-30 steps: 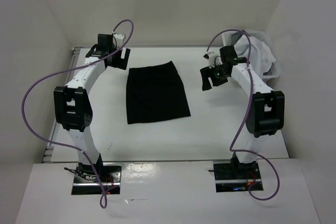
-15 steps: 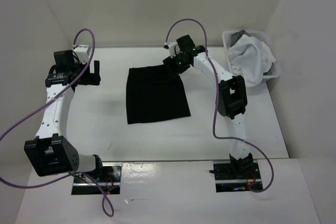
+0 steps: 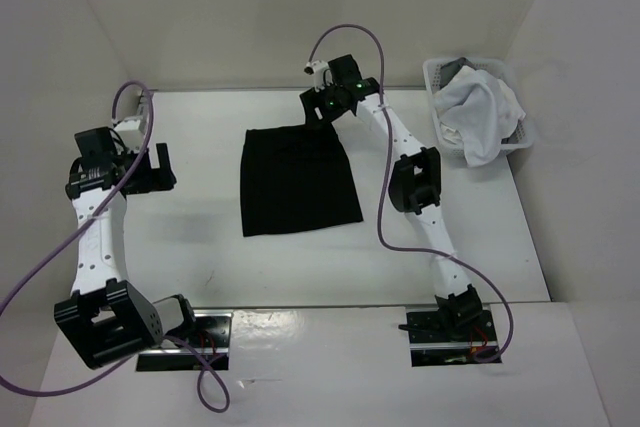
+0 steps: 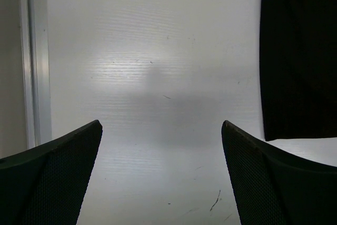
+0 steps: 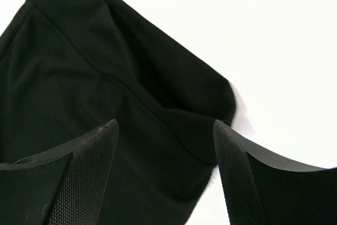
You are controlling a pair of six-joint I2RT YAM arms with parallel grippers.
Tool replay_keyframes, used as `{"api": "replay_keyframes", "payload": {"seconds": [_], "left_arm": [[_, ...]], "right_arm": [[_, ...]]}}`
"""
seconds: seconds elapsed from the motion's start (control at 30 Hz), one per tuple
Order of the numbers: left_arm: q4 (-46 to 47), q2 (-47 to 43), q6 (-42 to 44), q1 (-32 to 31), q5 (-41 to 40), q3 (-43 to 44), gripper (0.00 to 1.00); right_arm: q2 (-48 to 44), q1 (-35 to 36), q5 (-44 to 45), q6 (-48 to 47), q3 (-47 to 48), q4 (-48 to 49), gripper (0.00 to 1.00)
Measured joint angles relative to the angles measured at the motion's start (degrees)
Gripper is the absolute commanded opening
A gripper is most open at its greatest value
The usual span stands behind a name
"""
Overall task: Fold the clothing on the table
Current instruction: Flatten the skirt out
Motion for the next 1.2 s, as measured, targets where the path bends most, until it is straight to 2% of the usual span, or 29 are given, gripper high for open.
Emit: {"api": "replay_keyframes", "payload": {"seconds": [0.37, 0.73, 1.2], "left_arm": [[0.0, -1.4, 0.2, 3.4, 2.0, -0.2, 1.0], [0.0, -1.4, 0.6, 4.2, 3.0, -0.3, 1.0], [-0.3, -1.2, 1.5, 5.4, 3.5, -0.3, 1.0]], "right_arm": [[3.8, 3.0, -2.7, 0.4, 7.0, -3.8, 0.78], [5.9, 3.2, -10.1, -0.6, 9.1, -7.8, 0.78], [13.4, 1.6, -9.1, -1.7, 13.7, -8.7, 0.78]]}}
